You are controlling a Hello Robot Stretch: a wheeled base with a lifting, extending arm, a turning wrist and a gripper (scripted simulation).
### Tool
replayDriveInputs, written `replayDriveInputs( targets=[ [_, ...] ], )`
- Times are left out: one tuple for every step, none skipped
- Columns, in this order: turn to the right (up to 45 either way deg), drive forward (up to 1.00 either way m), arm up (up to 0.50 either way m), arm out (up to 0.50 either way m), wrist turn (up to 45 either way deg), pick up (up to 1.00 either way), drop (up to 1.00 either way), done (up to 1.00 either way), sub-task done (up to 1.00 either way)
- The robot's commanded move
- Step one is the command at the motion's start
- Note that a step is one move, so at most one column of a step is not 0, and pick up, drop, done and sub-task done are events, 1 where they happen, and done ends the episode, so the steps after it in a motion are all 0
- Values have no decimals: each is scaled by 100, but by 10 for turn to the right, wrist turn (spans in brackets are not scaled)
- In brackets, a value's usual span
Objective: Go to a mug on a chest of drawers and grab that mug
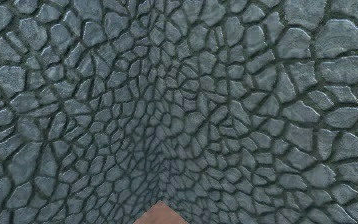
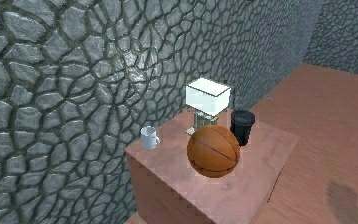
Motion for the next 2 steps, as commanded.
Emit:
replayDriveInputs(
  targets=[
    [0, 0, 34, 0, 0, 0, 0, 0, 0],
    [0, 0, 0, 50, 0, 0, 0, 0, 0]
  ],
)
